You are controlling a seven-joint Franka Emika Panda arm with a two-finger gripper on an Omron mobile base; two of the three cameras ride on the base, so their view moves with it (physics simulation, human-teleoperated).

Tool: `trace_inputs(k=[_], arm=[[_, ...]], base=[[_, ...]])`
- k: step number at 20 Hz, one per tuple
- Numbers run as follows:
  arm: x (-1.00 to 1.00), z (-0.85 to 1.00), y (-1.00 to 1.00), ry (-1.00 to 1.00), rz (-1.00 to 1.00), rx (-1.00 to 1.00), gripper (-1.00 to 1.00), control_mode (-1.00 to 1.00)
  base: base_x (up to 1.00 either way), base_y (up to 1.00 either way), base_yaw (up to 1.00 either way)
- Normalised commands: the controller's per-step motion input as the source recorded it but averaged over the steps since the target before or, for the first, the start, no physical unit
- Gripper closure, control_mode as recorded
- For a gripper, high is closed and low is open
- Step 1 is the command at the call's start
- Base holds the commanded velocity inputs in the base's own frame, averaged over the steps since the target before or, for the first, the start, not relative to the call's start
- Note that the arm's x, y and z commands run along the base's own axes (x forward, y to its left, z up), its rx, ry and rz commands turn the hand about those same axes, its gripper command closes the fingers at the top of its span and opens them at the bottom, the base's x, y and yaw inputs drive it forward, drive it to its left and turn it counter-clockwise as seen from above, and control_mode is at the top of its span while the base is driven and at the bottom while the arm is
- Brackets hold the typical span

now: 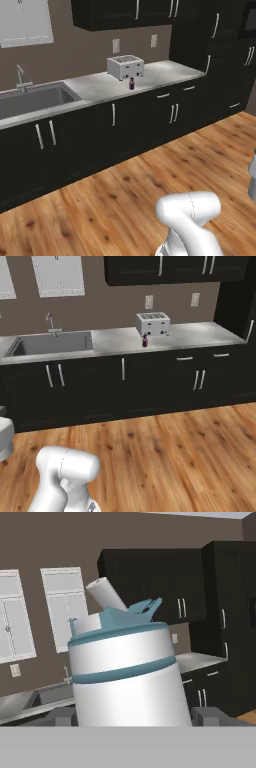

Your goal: Move the drinks to the dining counter.

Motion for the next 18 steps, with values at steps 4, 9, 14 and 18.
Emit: trace_inputs(k=[4, 9, 14, 18], arm=[[0.0, 0.0, 0.0, 0.0, 0.0, 0.0, 1.0, 1.0], [0.0, 0.0, 0.0, 0.0, 0.0, 0.0, 1.0, 1.0], [0.0, 0.0, 0.0, 0.0, 0.0, 0.0, 1.0, 1.0], [0.0, 0.0, 0.0, 0.0, 0.0, 0.0, 1.0, 1.0]], base=[[-0.84, 0.18, -0.84], [-0.67, 0.03, -0.88], [-0.59, -0.08, -0.82], [-0.06, -0.91, -0.54]])
